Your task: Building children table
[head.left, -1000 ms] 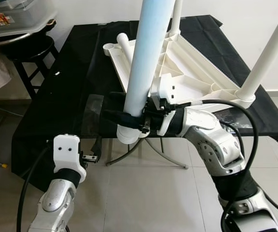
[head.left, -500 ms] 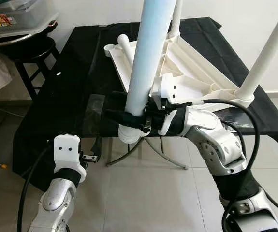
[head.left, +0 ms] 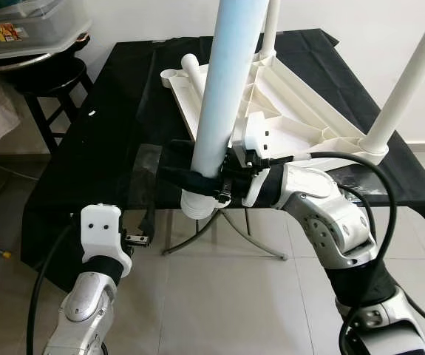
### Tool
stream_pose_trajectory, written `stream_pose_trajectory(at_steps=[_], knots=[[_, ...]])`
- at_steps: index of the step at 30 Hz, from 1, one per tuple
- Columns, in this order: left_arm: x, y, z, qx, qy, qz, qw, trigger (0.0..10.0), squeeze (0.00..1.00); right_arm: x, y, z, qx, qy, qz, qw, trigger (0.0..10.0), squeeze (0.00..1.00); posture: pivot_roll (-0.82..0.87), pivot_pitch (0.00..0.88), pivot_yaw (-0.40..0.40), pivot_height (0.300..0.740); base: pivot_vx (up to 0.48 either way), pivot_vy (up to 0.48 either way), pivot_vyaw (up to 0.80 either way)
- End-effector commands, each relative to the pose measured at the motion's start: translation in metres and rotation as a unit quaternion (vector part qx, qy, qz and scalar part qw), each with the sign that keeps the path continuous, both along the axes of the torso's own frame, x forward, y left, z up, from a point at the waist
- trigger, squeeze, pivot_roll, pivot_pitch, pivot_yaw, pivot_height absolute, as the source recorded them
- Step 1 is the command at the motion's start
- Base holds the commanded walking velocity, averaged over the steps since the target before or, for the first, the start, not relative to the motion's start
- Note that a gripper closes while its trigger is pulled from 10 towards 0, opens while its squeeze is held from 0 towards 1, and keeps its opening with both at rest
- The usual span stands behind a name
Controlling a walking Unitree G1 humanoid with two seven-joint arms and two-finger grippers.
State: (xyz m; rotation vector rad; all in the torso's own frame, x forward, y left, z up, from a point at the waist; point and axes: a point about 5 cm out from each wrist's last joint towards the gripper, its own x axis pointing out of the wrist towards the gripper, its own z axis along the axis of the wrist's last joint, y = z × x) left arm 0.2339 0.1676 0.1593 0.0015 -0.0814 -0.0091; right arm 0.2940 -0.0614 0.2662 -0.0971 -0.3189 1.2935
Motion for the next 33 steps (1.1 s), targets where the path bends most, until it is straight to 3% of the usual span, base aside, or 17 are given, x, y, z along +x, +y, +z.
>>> stream_pose_trajectory(at_steps=[1, 9, 14, 18, 28, 33], knots=[[-0.001, 0.004, 0.0, -0.002, -0.002, 0.013, 1.0, 10.0, 0.0, 0.001, 0.0, -0.002, 0.003, 0.001, -0.009, 1.0, 10.0, 0.0, -0.06, 0.142, -0.005, 0.74, 0.0, 0.0, 0.0], [0.005, 0.004, 0.006, 0.0, -0.006, 0.017, 1.0, 10.0, 0.0, 0.013, -0.002, -0.005, 0.024, 0.017, -0.092, 0.995, 10.0, 0.0, -0.04, 0.129, -0.005, 0.74, 0.0, 0.0, 0.0], [0.007, 0.006, 0.01, 0.004, -0.013, 0.016, 1.0, 10.0, 0.0, 0.012, -0.002, -0.011, 0.029, 0.028, -0.101, 0.994, 10.0, 0.0, -0.03, 0.125, -0.005, 0.74, 0.0, 0.0, 0.0], [0.006, 0.008, 0.012, 0.002, -0.015, 0.017, 1.0, 10.0, 0.0, 0.014, -0.004, -0.012, 0.038, 0.032, -0.116, 0.992, 10.0, 0.0, -0.03, 0.125, -0.005, 0.74, 0.0, 0.0, 0.8], [0.007, 0.002, 0.012, -0.007, -0.016, 0.007, 1.0, 10.0, 0.0, 0.027, -0.017, -0.001, 0.055, 0.013, -0.177, 0.983, 10.0, 0.0, -0.04, 0.112, -0.003, 0.74, 0.145, 0.0, 0.08], [0.007, 0.002, 0.011, -0.005, -0.013, 0.005, 1.0, 10.0, 0.0, 0.029, -0.02, -0.003, 0.035, 0.006, -0.186, 0.982, 10.0, 0.0, -0.04, 0.118, 0.002, 0.74, 0.244, 0.0, 0.0]])
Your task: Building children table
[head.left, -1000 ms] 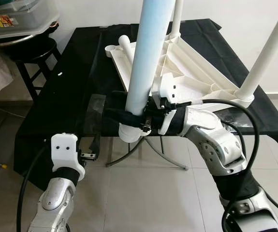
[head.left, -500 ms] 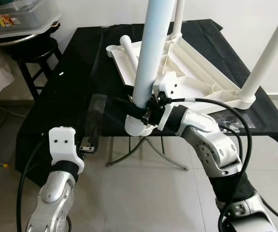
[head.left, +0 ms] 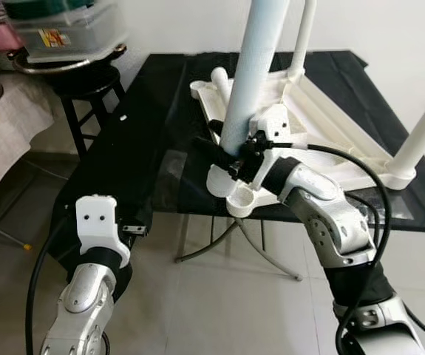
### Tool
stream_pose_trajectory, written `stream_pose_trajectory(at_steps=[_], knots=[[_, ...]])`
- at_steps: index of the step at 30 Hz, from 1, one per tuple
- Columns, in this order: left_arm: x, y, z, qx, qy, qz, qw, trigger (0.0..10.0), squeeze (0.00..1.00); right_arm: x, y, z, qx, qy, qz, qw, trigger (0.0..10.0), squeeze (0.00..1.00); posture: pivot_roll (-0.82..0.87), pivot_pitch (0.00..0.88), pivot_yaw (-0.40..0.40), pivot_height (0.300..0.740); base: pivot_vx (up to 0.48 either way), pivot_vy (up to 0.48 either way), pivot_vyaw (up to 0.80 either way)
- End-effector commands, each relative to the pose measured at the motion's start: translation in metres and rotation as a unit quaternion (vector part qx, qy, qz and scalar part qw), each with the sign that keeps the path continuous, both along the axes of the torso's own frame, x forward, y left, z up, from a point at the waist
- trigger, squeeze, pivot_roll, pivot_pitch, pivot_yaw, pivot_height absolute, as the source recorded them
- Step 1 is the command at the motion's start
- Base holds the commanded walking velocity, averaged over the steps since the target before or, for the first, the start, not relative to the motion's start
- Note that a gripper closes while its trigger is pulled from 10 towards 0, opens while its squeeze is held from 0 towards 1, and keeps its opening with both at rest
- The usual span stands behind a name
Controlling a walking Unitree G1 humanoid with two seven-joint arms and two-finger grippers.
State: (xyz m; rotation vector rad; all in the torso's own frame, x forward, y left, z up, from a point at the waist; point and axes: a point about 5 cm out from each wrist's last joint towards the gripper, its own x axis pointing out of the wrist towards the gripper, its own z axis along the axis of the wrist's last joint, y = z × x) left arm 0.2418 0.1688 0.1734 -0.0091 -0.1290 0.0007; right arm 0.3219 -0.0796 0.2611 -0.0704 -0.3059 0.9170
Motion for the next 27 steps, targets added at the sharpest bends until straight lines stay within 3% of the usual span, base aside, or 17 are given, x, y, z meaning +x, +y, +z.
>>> stream_pose_trajectory(at_steps=[1, 6, 12, 14, 20, 21, 27], knots=[[0.0, 0.001, -0.003, 0.001, 0.011, 0.0, 1.0, 10.0, 0.0, 0.001, -0.002, 0.002, -0.003, -0.009, -0.004, 1.0, 10.0, 0.0, -0.04, 0.118, 0.002, 0.74, 0.244, 0.0, 0.0], [-0.001, 0.001, -0.003, -0.001, 0.011, -0.001, 1.0, 10.0, 0.0, -0.004, -0.001, 0.0, -0.015, -0.018, 0.01, 1.0, 10.0, 0.0, -0.05, 0.12, 0.003, 0.74, 0.241, 0.0, 0.64], [0.0, -0.002, -0.002, -0.007, 0.008, -0.005, 1.0, 10.0, 0.0, -0.004, 0.002, -0.003, -0.034, -0.015, 0.013, 0.999, 10.0, 0.0, -0.05, 0.12, 0.006, 0.74, 0.162, 0.0, 0.0], [0.0, -0.004, -0.002, -0.028, 0.006, -0.009, 1.0, 10.0, 0.0, -0.008, 0.002, -0.004, -0.05, -0.014, 0.045, 0.998, 10.0, 0.0, -0.05, 0.12, 0.006, 0.74, 0.0, 0.0, 0.0], [-0.002, -0.006, -0.008, -0.021, 0.025, -0.021, 0.999, 10.0, 0.0, -0.023, -0.004, -0.006, -0.094, -0.008, 0.142, 0.985, 10.0, 0.0, -0.05, 0.128, 0.007, 0.74, 0.0, 0.0, 0.0], [-0.006, -0.008, -0.013, -0.016, 0.034, -0.032, 0.999, 10.0, 0.0, -0.034, -0.015, -0.002, -0.115, -0.005, 0.217, 0.969, 10.0, 0.0, -0.05, 0.131, 0.006, 0.74, 0.0, 0.0, 0.0], [-0.017, -0.01, -0.019, -0.003, 0.049, -0.045, 0.998, 10.0, 0.0, -0.024, -0.025, 0.006, -0.145, -0.005, 0.228, 0.963, 10.0, 0.0, -0.04, 0.154, -0.009, 0.74, 0.0, -0.077, 0.0]])
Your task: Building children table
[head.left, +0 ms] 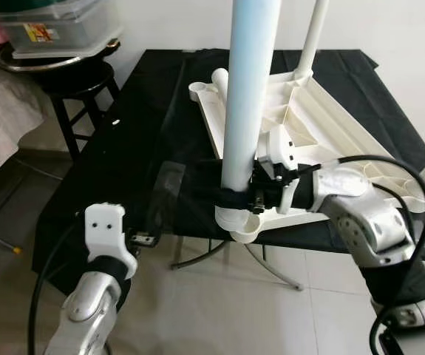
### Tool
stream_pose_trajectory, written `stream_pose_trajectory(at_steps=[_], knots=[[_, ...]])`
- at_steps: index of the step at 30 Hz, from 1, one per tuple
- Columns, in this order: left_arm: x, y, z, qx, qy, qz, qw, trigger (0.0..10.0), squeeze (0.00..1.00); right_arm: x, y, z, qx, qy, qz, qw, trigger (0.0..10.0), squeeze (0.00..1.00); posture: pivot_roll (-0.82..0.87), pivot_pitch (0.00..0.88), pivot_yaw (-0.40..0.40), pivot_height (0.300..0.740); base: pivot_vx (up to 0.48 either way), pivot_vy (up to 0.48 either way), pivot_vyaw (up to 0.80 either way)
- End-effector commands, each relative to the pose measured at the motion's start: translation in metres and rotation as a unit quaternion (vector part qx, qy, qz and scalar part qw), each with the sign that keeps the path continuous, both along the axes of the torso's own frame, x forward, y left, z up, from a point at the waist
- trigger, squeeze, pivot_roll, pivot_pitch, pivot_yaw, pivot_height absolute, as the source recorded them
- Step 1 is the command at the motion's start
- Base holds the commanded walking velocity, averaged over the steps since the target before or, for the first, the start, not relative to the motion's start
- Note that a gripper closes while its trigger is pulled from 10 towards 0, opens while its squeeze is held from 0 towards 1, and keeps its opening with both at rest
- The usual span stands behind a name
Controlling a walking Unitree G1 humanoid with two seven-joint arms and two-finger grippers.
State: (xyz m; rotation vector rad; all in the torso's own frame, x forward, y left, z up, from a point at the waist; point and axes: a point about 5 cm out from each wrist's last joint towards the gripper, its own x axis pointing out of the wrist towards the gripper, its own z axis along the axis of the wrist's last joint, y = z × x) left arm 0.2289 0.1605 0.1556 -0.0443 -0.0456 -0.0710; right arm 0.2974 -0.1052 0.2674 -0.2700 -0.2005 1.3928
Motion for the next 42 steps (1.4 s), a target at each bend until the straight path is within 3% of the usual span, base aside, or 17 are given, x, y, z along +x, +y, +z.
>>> stream_pose_trajectory(at_steps=[1, 7, 15, 42], knots=[[-0.006, -0.004, -0.002, 0.013, 0.011, -0.009, 1.0, 10.0, 0.0, 0.003, 0.0, 0.0, -0.013, -0.004, 0.012, 1.0, 10.0, 0.0, -0.04, 0.158, -0.02, 0.74, 0.0, -0.461, 0.0], [-0.008, 0.001, -0.004, -0.022, 0.015, 0.036, 0.999, 10.0, 0.0, 0.008, 0.009, -0.002, -0.006, -0.003, 0.01, 1.0, 10.0, 0.0, -0.05, 0.168, -0.032, 0.74, 0.0, -0.154, 0.0], [-0.008, 0.004, -0.003, -0.012, 0.01, 0.043, 0.999, 10.0, 0.0, 0.0, 0.02, -0.006, 0.026, 0.017, 0.014, 0.999, 10.0, 0.0, -0.06, 0.168, -0.033, 0.74, 0.0, 0.0, 0.0], [-0.003, 0.005, -0.007, -0.017, 0.011, 0.04, 0.999, 10.0, 0.0, 0.002, 0.016, -0.007, 0.034, 0.014, -0.011, 0.999, 10.0, 0.0, -0.07, 0.146, -0.018, 0.74, 0.0, 0.0, 0.0]])
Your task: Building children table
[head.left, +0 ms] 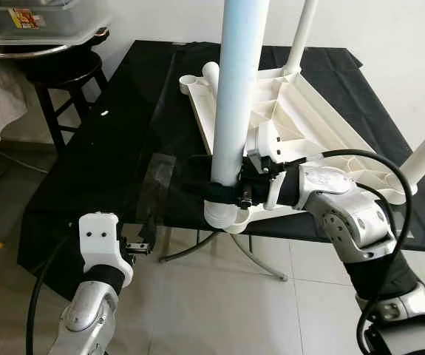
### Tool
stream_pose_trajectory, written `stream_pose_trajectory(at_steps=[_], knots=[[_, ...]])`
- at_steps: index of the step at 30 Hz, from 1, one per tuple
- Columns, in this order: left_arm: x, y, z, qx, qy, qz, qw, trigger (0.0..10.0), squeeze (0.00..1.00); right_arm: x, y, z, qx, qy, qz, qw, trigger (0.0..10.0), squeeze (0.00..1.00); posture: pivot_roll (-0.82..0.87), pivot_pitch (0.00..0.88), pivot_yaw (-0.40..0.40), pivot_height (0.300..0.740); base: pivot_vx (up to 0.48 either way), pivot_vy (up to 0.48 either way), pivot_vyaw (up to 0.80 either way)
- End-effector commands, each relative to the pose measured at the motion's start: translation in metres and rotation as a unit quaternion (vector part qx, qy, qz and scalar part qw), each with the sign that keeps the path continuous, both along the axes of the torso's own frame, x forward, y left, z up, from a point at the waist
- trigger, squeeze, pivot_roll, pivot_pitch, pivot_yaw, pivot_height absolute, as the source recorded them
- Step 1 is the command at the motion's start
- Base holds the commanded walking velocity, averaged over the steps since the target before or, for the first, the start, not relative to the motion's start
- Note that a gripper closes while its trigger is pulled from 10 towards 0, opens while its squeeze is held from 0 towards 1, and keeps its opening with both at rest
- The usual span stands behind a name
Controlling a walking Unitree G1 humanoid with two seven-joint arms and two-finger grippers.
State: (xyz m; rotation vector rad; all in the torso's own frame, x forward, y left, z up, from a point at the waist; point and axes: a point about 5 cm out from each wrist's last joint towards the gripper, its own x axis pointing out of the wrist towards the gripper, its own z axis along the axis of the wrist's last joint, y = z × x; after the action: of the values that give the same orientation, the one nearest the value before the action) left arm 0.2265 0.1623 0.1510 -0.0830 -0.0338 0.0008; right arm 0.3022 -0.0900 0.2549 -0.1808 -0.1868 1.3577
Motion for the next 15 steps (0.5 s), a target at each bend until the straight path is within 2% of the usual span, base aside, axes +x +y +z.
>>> stream_pose_trajectory(at_steps=[1, 15], knots=[[-0.0003, 0.0036, -0.0031, 0.003, 0.004, 0.004, 1.0, 10.0, 0.0, -0.0031, 0.0012, 0.0051, 0.004, -0.017, 0.005, 1.0, 10.0, 0.0, -0.07, 0.144, -0.017, 0.74, 0.0, 0.0, 0.0], [-0.0006, 0.0038, -0.0038, 0.003, 0.003, 0.004, 1.0, 10.0, 0.0, -0.005, 0.0005, 0.0066, 0.0, -0.021, 0.01, 1.0, 10.0, 0.0, -0.07, 0.141, -0.018, 0.74, 0.0, 0.0, 0.0]])
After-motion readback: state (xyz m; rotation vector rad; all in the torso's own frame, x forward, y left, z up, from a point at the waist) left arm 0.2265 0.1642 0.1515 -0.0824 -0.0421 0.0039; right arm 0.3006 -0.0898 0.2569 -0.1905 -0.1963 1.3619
